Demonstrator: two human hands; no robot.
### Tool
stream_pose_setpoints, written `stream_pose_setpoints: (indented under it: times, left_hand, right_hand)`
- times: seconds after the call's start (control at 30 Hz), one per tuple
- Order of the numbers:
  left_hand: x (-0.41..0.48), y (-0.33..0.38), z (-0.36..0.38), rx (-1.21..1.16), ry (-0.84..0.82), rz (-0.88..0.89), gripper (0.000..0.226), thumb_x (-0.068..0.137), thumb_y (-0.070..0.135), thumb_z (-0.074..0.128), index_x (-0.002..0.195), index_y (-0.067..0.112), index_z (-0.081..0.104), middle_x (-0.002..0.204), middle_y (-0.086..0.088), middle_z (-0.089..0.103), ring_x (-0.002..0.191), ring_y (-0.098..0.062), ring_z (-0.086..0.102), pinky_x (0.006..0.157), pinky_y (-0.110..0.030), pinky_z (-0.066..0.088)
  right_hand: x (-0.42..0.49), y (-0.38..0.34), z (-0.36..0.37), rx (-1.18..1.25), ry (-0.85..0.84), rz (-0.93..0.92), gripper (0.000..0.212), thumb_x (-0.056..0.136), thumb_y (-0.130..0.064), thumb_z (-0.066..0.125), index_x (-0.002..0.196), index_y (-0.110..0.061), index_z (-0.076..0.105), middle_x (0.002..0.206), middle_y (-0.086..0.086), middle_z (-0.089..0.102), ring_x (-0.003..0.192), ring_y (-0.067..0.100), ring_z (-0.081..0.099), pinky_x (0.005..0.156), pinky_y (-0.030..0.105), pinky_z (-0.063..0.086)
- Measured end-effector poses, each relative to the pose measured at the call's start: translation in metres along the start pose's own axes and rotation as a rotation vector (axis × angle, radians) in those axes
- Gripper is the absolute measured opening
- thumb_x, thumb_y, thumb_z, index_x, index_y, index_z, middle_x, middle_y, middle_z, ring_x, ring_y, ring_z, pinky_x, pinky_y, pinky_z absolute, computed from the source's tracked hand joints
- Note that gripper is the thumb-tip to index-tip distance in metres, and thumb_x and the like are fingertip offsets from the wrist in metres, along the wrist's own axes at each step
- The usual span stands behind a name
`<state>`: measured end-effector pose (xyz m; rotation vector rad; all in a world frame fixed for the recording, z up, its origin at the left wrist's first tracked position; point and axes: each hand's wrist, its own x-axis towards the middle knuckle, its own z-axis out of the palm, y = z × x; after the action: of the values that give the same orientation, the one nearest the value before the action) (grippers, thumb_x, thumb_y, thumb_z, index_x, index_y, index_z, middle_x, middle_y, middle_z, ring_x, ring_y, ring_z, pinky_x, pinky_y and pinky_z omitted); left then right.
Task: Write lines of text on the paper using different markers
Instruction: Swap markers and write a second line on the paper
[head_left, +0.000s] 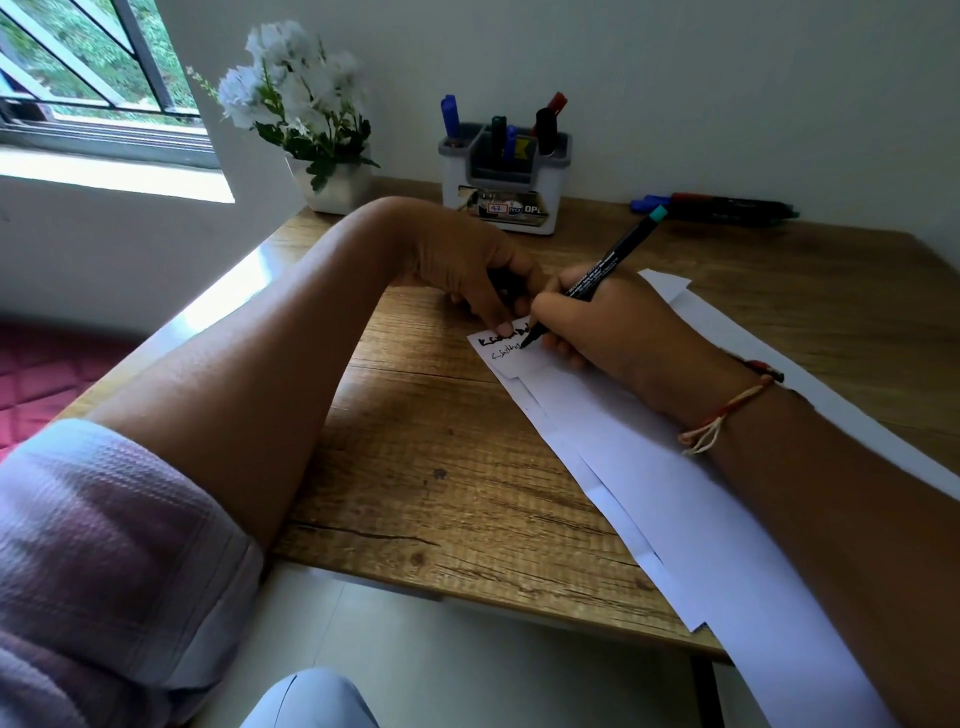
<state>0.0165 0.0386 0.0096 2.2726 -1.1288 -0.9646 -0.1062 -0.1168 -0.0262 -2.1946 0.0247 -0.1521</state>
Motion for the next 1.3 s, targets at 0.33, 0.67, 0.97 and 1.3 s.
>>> stream_pose_setpoints:
  times: [0.33,0.67,0.97,1.3]
  left_hand:
    - [-0.002,0.003,0.0,0.019,-0.001,-0.004,0.038,0.085,0.003,0.07,0.119,0.02,0.063,0.115,-0.007,0.07,0.112,-0.035,0.062,0.099,-0.061,0.046]
    - [-0.002,0.0,-0.001,-0.062,0.01,0.011,0.04,0.082,0.006,0.074,0.114,0.025,0.062,0.106,0.003,0.072,0.107,-0.033,0.064,0.091,-0.046,0.055]
    - [-0.002,-0.015,-0.007,-0.351,0.093,-0.001,0.023,0.093,0.001,0.059,0.113,0.013,0.063,0.108,-0.003,0.073,0.099,-0.016,0.065,0.078,-0.023,0.056]
    - [-0.002,-0.02,-0.008,-0.466,0.076,0.022,0.02,0.096,0.0,0.054,0.109,0.01,0.066,0.105,-0.003,0.07,0.099,-0.014,0.063,0.08,-0.021,0.054]
  right_hand:
    - [-0.001,-0.004,0.0,0.01,0.058,0.043,0.017,0.087,-0.024,0.059,0.082,-0.01,0.068,0.063,-0.001,0.066,0.056,0.011,0.06,0.059,0.03,0.052]
    - [-0.001,-0.009,-0.004,0.428,0.158,0.229,0.02,0.096,-0.024,0.058,0.11,-0.01,0.065,0.078,0.004,0.065,0.063,0.006,0.058,0.05,0.016,0.049]
    - [-0.001,-0.009,-0.009,0.702,0.171,0.341,0.017,0.093,-0.028,0.069,0.097,-0.011,0.066,0.081,0.007,0.064,0.071,0.012,0.061,0.072,0.026,0.055]
    - [0.0,-0.013,-0.015,0.874,0.175,0.413,0.023,0.098,-0.028,0.058,0.087,-0.012,0.07,0.063,0.0,0.065,0.061,0.007,0.06,0.063,0.022,0.057]
